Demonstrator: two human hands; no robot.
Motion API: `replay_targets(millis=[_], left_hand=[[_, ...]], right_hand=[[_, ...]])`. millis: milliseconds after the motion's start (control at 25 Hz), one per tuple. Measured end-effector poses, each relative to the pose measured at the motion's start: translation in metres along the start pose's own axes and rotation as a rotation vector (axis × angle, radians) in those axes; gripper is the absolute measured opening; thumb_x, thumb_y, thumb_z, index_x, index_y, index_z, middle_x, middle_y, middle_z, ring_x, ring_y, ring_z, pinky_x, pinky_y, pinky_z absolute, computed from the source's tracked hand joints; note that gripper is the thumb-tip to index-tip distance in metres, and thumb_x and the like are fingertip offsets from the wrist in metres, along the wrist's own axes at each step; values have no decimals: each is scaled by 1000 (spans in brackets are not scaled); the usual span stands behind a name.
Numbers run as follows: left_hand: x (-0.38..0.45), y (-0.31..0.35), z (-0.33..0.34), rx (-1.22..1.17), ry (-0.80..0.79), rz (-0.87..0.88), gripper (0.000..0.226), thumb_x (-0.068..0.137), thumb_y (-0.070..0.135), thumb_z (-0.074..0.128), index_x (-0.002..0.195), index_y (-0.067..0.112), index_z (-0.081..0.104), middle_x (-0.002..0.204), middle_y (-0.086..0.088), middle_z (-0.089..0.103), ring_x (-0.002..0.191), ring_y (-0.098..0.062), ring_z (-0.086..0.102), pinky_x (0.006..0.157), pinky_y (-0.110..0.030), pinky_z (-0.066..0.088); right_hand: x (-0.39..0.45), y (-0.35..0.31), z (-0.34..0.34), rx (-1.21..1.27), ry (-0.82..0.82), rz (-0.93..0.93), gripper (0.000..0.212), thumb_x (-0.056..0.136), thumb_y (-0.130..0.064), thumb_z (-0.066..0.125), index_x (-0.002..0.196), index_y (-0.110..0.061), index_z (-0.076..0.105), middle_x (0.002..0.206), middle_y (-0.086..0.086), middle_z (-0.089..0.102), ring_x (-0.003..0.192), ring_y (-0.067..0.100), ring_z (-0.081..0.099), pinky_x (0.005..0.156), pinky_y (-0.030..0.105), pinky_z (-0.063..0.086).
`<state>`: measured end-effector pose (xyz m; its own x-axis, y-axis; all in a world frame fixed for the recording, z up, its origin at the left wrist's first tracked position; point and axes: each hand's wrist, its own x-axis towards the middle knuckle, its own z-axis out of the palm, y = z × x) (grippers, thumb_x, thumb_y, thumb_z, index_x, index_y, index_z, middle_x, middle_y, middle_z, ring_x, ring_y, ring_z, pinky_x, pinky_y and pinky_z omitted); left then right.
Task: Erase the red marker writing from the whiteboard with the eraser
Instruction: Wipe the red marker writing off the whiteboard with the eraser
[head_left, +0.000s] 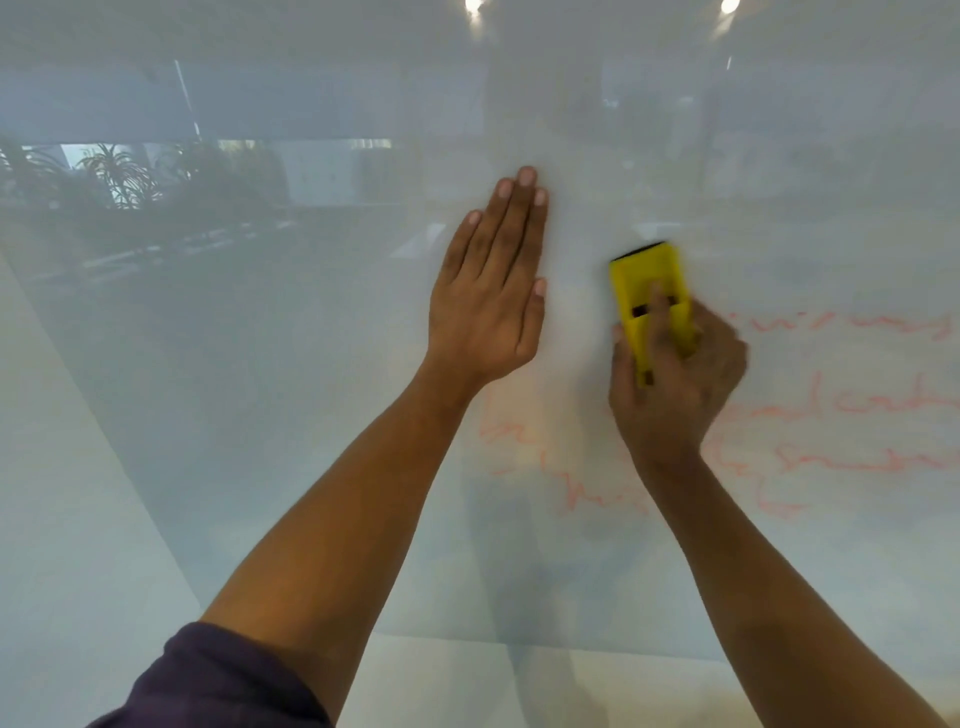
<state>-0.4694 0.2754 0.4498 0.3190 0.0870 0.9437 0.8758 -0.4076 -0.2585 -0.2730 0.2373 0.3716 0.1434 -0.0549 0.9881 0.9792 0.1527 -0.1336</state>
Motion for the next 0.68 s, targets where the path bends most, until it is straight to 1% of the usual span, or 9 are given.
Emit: replay_targets(millis=[80,120,240,360,400,480,520,640,680], left_hand=[[18,7,2,-14,5,68,64,105,24,39,164,0,32,172,-18,30,162,-29,24,134,-42,17],[26,11,4,-15,6,76,64,105,23,40,164,1,32,172,-17,31,162,-29,25,134,-42,18],[33,19,7,-5,13,39,62,105,23,39,164,1,34,171,-17,32,161,-30,28,134,-44,19],[30,22,7,-7,28,32,62,106,23,38,164,1,34,171,-16,32,161,-30,28,134,-44,19],[29,21,7,-5,34,32,62,106,22,38,164,1,34,172,-16,32,161,-29,28,134,-43,19],[29,20,9,5,47,28,63,106,23,39,164,2,32,172,-16,31,162,-29,26,134,-43,19],[29,20,10,7,52,27,63,106,23,40,165,2,32,172,-15,30,162,-28,26,134,-43,19],[27,22,12,29,62,36,63,106,23,40,165,3,32,172,-15,30,162,-28,25,134,-45,20],[28,22,13,37,62,36,63,106,23,39,165,3,31,173,-15,30,162,-29,25,134,-46,20]], right_hand=[[-4,11,-4,-32,-84,-290,47,95,-30,78,138,-16,67,125,24,68,96,40,66,77,43,47],[2,19,-4,-32,-76,-271,47,96,-31,77,139,-17,67,125,23,68,97,38,64,76,43,47],[10,19,-4,8,36,127,45,100,-32,73,140,-13,65,124,26,65,106,34,54,82,44,47],[3,28,-7,-101,-32,-191,45,98,-33,72,140,-16,66,125,24,66,100,35,56,78,42,44],[11,35,-6,-109,-29,-161,45,99,-34,71,140,-18,65,125,23,66,99,34,57,78,41,43],[28,37,-5,-25,38,149,46,100,-35,70,142,-17,62,125,24,65,102,35,57,80,42,43],[28,33,-4,-20,44,177,46,100,-33,70,142,-15,63,125,26,64,102,37,58,81,42,42],[13,48,-10,-114,-94,-420,45,95,-28,71,139,-17,68,129,24,67,88,39,64,76,41,42],[18,58,-12,-115,-97,-429,45,96,-29,69,139,-18,67,131,23,66,89,39,64,76,42,42]])
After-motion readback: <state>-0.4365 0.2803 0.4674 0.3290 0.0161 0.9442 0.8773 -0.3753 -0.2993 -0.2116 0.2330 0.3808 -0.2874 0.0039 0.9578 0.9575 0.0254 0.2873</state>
